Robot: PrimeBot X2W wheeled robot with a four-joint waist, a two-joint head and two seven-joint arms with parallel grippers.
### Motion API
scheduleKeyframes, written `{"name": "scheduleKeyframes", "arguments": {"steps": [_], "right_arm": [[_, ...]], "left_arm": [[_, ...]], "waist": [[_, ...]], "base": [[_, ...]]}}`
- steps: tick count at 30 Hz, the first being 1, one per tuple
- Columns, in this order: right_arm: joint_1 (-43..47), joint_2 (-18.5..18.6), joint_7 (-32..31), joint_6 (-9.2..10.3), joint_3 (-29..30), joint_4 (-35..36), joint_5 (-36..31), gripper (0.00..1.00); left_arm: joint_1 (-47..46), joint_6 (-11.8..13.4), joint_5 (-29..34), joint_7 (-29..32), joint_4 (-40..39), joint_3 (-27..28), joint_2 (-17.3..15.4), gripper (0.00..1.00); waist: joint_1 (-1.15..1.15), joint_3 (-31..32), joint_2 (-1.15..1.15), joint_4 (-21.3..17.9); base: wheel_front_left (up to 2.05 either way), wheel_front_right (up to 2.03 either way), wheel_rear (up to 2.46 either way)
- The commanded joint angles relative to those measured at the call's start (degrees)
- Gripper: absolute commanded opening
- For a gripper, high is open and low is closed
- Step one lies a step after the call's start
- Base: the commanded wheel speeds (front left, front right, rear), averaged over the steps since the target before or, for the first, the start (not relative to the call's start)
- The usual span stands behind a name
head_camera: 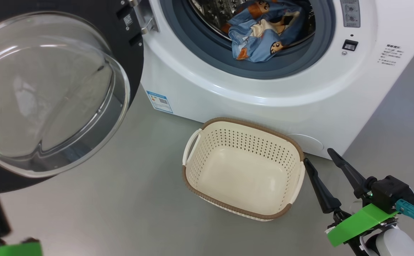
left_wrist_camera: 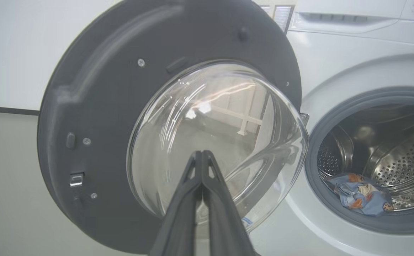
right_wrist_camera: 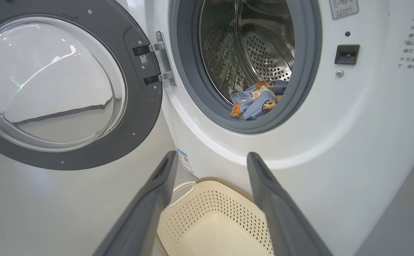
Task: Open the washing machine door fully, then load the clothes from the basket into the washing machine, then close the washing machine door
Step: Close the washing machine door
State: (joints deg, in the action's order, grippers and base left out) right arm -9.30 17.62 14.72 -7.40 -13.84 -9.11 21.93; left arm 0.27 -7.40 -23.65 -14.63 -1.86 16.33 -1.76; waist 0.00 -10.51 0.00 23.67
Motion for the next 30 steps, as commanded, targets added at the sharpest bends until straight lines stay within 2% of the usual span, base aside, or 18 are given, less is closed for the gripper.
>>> {"name": "scheduleKeyframes", "arguments": {"steps": [1, 5, 6, 12, 14, 15, 20, 24, 30], "right_arm": [[0.4, -0.1, 0.3, -0.09, -0.8, 1.3, 0.6, 1.0], [0.5, -0.4, 0.3, -0.09, -0.6, 1.3, 0.5, 1.0], [0.6, -0.6, 0.3, -0.09, -0.6, 1.3, 0.5, 1.0], [0.1, -0.9, 0.3, -0.09, -1.0, 1.3, 0.4, 1.0], [0.0, -0.9, 0.3, -0.09, -1.1, 1.4, 0.4, 1.0], [0.0, -0.9, 0.3, -0.09, -1.1, 1.4, 0.4, 1.0], [-0.4, -0.9, 0.3, -0.09, -1.6, 1.4, 0.5, 1.0], [-1.0, -0.6, 0.3, -0.09, -2.2, 1.4, 0.4, 1.0], [-2.1, -0.1, 0.3, -0.09, -3.7, 1.2, 0.5, 1.0]], "left_arm": [[-2.6, 0.0, -0.2, -0.4, -3.0, 3.0, -1.1, 0.0], [-5.1, -0.1, -3.3, -0.4, -7.0, 6.1, -4.0, 0.0], [-7.1, -0.1, -6.2, -0.4, -7.5, 7.9, -6.6, 0.0], [-14.2, -0.1, -16.0, -0.4, -2.8, 11.9, -17.7, 0.0], [-17.1, -0.1, -20.1, -0.4, 0.4, 12.6, -21.1, 0.0], [-17.1, -0.1, -20.1, -0.4, 0.4, 12.6, -21.1, 0.0], [-24.3, -0.1, -29.3, 0.0, 10.8, 12.9, -29.6, 0.0], [-30.0, -0.1, -33.6, 2.2, 19.8, 10.7, -35.9, 0.0], [-38.1, -0.1, -41.3, 11.7, 32.2, 6.9, -42.5, 0.0]], "waist": [[0.0, -0.1, 0.0, 0.3], [0.0, -0.2, 0.0, 0.8], [0.0, -0.3, 0.0, 1.0], [0.0, -1.1, 0.0, 1.2], [0.0, -1.3, 0.0, 1.1], [0.0, -1.3, 0.0, 1.1], [0.0, -2.1, 0.0, 0.8], [0.0, -3.1, 0.0, 0.6], [0.0, -4.7, 0.0, 0.0]], "base": [[0.0, 0.0, 0.0], [0.0, 0.0, 0.0], [0.0, 0.0, 0.0], [0.0, 0.0, 0.0], [0.0, 0.0, 0.0], [0.0, 0.0, 0.0], [0.0, 0.0, 0.0], [0.0, 0.0, 0.0], [0.0, 0.0, 0.0]]}}
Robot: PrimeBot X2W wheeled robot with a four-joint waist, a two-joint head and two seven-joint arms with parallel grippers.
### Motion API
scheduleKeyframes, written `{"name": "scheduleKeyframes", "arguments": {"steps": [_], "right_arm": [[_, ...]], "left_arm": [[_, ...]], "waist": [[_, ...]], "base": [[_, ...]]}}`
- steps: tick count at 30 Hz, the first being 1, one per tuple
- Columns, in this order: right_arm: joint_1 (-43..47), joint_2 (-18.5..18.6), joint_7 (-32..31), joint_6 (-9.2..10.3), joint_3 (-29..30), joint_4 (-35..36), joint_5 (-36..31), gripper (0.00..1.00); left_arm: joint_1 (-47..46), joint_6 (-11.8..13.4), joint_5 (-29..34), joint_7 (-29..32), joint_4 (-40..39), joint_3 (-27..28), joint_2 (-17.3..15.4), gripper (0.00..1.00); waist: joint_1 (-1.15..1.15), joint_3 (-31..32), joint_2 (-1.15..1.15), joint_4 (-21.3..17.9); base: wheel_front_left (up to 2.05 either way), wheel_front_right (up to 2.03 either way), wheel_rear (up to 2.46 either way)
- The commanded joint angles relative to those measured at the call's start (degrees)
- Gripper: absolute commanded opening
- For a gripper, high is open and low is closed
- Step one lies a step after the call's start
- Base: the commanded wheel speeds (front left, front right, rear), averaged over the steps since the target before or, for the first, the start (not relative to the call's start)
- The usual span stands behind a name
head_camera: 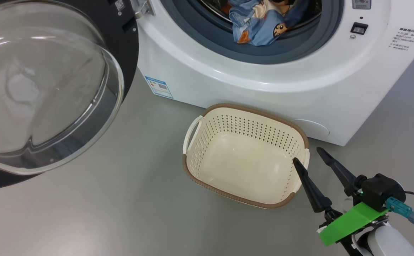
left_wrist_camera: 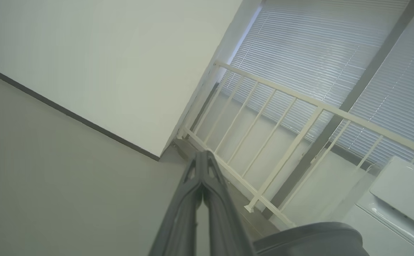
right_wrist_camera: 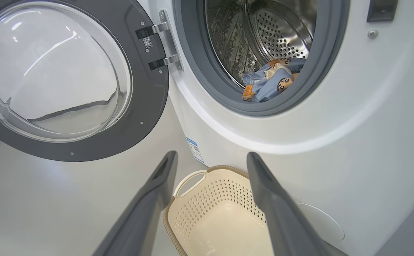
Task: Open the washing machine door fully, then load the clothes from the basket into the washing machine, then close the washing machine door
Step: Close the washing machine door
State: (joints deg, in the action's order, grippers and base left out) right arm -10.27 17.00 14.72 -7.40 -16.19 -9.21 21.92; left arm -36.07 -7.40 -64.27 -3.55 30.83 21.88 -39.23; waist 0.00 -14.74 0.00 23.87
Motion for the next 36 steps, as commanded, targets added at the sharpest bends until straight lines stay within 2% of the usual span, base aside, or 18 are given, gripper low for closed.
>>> {"name": "scheduleKeyframes", "arguments": {"steps": [1, 9, 14, 20, 36], "right_arm": [[-1.2, 0.5, 0.3, -0.09, -1.5, 1.2, 0.5, 1.0], [-1.8, 0.7, 0.3, -0.09, -2.8, 1.1, 0.5, 1.0], [-2.1, 0.9, 0.3, -0.09, -3.0, 1.1, 0.5, 1.0], [-2.6, 1.2, 0.3, -0.09, -3.4, 1.1, 0.5, 1.0], [-2.8, 1.4, 0.3, -0.09, -2.9, 0.9, 0.5, 1.0]], "left_arm": [[-3.1, -0.1, -1.5, 2.1, 1.5, 0.9, -5.9, 0.0], [-10.6, 0.1, -8.0, 17.8, 14.6, -2.0, -9.6, 0.0], [-13.1, 1.1, -9.6, 25.7, 18.1, -4.2, -9.2, 0.0], [-13.6, 2.4, -10.9, 30.6, 19.7, -5.1, -8.6, 0.0], [-11.7, 4.1, -12.6, 37.9, 17.5, -6.1, -7.7, 0.0]], "waist": [[0.0, -0.7, 0.0, -0.2], [0.0, -2.7, 0.0, -0.5], [0.0, -3.5, 0.0, -0.4], [0.0, -4.2, 0.0, -0.5], [0.0, -4.0, 0.0, -1.0]], "base": [[0.0, 0.0, 0.0], [0.0, 0.0, 0.0], [0.0, 0.0, 0.0], [0.0, 0.0, 0.0], [0.0, 0.0, 0.0]]}}
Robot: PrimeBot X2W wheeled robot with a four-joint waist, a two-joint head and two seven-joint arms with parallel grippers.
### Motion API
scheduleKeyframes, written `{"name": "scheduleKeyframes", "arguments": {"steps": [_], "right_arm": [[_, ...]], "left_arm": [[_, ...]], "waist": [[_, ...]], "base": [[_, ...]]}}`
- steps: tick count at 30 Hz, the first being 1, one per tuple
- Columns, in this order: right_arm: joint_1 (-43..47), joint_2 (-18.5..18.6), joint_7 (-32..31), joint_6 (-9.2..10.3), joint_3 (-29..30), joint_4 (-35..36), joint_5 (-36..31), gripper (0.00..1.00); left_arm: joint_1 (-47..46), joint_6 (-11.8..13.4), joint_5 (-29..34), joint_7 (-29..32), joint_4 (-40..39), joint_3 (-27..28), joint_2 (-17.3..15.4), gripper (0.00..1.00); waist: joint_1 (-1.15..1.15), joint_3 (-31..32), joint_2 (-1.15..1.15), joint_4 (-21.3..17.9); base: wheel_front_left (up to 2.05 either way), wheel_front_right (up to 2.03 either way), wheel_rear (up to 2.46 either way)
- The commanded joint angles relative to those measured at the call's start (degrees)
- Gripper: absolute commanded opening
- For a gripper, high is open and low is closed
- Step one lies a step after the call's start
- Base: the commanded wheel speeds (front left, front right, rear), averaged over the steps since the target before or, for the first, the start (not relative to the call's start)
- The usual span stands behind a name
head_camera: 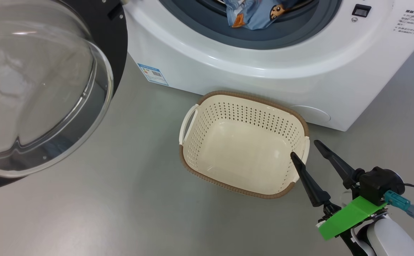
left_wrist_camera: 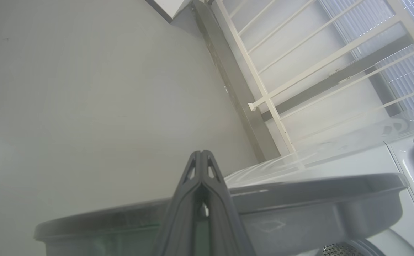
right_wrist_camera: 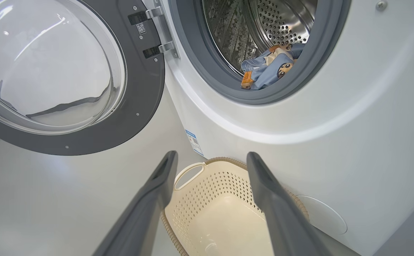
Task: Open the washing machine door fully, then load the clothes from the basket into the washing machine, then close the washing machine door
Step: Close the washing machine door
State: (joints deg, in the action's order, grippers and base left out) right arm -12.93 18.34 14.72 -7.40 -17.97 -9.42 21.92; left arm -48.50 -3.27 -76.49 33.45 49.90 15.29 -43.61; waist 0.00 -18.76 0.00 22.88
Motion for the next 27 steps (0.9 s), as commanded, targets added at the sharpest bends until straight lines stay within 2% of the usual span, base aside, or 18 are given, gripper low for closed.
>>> {"name": "scheduleKeyframes", "arguments": {"steps": [1, 19, 27], "right_arm": [[-0.1, 0.1, 0.3, -0.09, -1.1, 1.1, 0.4, 1.0], [2.0, 0.3, 0.3, -0.09, 1.0, 1.3, -0.1, 1.0], [3.7, 0.0, 0.3, -0.09, 2.4, 1.6, -0.3, 1.0]], "left_arm": [[0.8, 0.0, -0.5, 1.4, -1.7, 0.4, -3.2, 0.0], [3.9, -1.7, -3.1, 12.6, -5.7, -1.8, -2.5, 0.0], [6.2, -2.8, -4.7, 17.8, -8.4, -2.3, -3.2, 0.0]], "waist": [[0.0, 0.1, 0.0, 0.0], [0.0, 3.2, 0.0, -0.1], [0.0, 4.8, 0.0, -0.6]], "base": [[0.0, 0.0, 0.0], [0.0, 0.0, 0.0], [0.0, 0.0, 0.0]]}}
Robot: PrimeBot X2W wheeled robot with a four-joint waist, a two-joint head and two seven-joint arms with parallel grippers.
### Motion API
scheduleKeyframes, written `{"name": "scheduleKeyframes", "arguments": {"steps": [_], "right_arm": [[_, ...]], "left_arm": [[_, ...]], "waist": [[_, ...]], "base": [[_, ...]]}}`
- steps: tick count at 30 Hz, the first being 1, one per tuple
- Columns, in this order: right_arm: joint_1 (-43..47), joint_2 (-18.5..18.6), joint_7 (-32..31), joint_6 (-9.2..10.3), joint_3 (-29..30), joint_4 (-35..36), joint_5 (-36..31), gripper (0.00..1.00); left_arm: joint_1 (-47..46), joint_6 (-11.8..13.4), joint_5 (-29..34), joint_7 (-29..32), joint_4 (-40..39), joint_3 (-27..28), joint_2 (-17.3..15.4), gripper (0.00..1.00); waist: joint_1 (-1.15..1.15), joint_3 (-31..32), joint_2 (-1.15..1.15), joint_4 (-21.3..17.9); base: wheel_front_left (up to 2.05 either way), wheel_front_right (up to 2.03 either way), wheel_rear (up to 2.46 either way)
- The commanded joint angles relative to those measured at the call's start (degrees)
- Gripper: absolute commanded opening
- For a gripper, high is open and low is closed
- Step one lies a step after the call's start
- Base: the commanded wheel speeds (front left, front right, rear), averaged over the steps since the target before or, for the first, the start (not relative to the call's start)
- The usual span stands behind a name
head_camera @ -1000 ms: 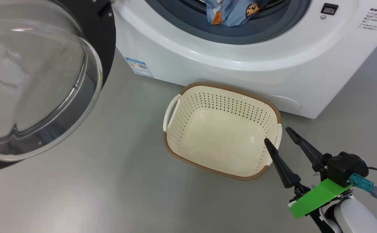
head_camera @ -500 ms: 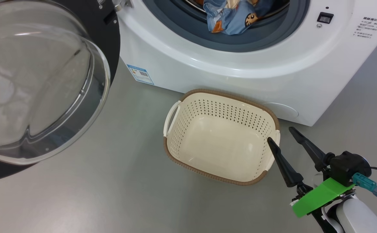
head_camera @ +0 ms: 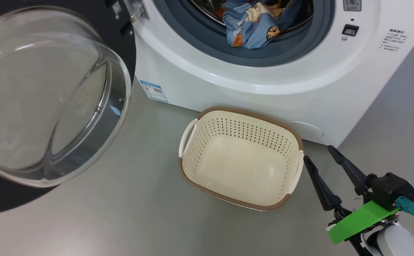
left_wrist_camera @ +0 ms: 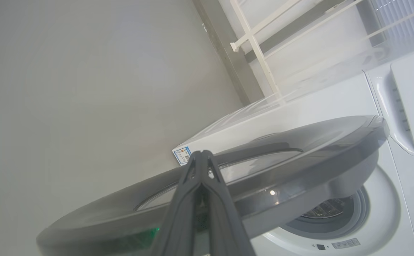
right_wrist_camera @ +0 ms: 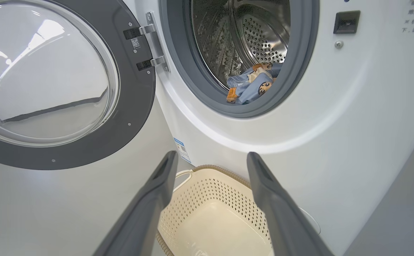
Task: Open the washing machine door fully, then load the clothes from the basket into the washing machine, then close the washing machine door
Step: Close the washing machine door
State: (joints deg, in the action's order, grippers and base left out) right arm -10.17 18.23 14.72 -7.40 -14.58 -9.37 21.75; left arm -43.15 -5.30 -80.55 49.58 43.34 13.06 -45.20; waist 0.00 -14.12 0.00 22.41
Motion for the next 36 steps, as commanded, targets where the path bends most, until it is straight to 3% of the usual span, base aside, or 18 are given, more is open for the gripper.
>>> {"name": "scheduleKeyframes", "arguments": {"steps": [1, 17, 26, 36], "right_arm": [[1.1, 0.1, 0.3, -0.09, -0.8, 1.6, -0.2, 1.0], [4.0, -0.4, 0.3, -0.09, 1.8, 1.9, -0.5, 1.0], [6.7, -1.2, 0.3, -0.09, 3.9, 2.1, -0.9, 1.0], [8.0, -1.8, 0.3, -0.09, 4.7, 2.5, -1.6, 1.0]], "left_arm": [[1.1, -0.9, -0.8, 2.4, -2.4, -0.2, -1.7, 0.0], [5.8, -2.1, -5.6, 12.2, -14.0, -1.4, -1.0, 0.0], [9.6, -2.2, -9.8, 18.3, -25.3, -2.5, 1.1, 0.0], [12.1, -1.7, -11.1, 21.3, -35.8, -4.7, 3.0, 0.0]], "waist": [[0.0, 0.3, 0.0, -0.2], [0.0, 3.5, 0.0, -0.8], [0.0, 6.0, 0.0, -2.0], [0.0, 7.5, 0.0, -4.8]], "base": [[0.0, 0.0, 0.0], [0.0, 0.0, 0.0], [0.0, 0.0, 0.0], [0.0, 0.0, 0.0]]}}
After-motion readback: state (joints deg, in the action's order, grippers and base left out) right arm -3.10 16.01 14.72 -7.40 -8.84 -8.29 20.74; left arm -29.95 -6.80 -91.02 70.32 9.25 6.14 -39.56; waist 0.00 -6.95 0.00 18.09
